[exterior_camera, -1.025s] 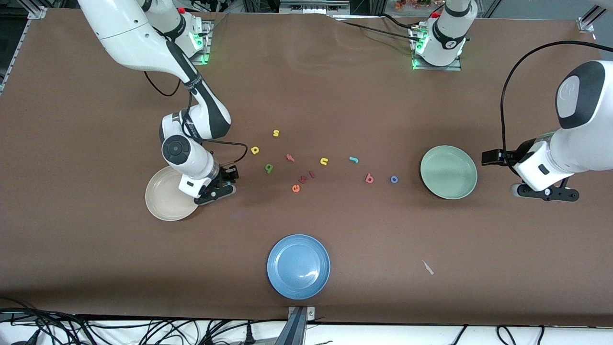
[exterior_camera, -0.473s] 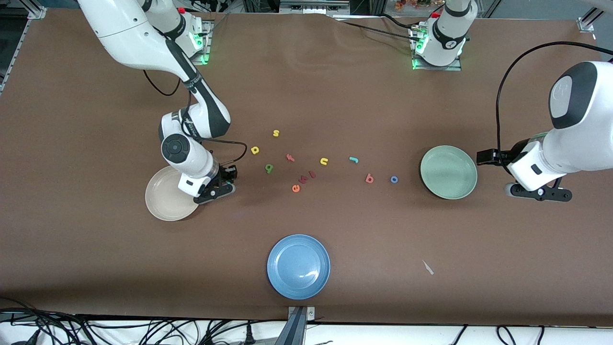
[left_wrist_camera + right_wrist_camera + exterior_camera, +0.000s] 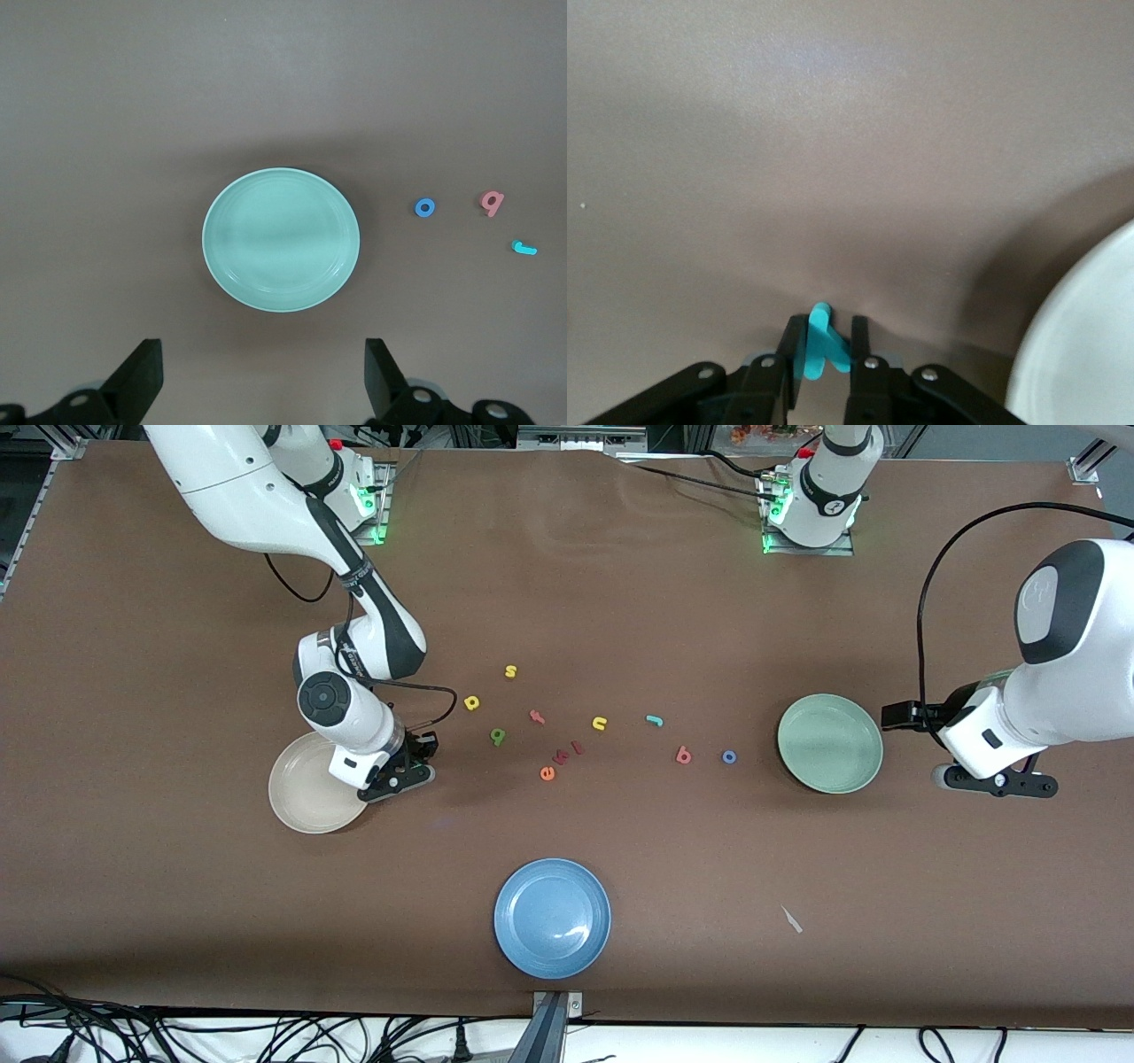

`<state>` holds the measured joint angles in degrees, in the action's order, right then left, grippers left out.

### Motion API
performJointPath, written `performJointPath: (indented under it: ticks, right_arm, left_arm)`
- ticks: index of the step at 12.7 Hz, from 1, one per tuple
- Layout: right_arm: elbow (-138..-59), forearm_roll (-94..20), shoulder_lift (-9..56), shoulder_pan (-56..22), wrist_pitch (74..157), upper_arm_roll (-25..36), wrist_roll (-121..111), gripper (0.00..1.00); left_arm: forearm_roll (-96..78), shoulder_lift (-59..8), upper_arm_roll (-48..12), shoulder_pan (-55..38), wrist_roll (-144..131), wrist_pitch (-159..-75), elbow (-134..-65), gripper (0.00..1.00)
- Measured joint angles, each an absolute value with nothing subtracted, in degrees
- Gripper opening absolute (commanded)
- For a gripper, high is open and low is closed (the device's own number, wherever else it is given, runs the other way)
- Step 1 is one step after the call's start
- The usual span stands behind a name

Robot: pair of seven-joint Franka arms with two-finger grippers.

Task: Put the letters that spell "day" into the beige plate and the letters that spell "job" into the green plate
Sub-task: 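Lower the right gripper and grasp the teal y letter, then drop the y on the cream plate while the left gripper reaches the o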

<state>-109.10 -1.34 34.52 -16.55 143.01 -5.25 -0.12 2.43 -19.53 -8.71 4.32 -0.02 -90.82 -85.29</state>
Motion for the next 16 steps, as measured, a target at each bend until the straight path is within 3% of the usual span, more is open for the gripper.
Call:
performJointPath:
  ticks: [4, 9, 15, 16]
  right_arm:
    - [-108.95, -1.32, 32.88, -16.59, 141.78, -4.89, -0.18, 0.08]
    - [-102.8, -1.21, 28.15, -16.44, 127.01, -0.55, -6.16, 0.08]
    - [-100.35, -1.24, 28.32, -13.23, 123.39, 3.94, -17.19, 0.09]
    - [-100.0, -1.24, 28.63, -11.98, 123.42, 3.98, -19.18, 0.15]
  left_arm:
    - [2.43, -19.82, -8.83, 3.58, -1.38, -90.82, -85.35, 1.0]
    - [2.36, -20.34, -8.94, 1.26, -6.72, -91.39, -85.38, 1.0]
    - [-0.99, -25.99, -9.08, -4.27, -18.63, -101.52, -90.0, 1.0]
    - [-1.44, -26.14, -9.13, -4.71, -19.71, -104.46, -92.61, 1.0]
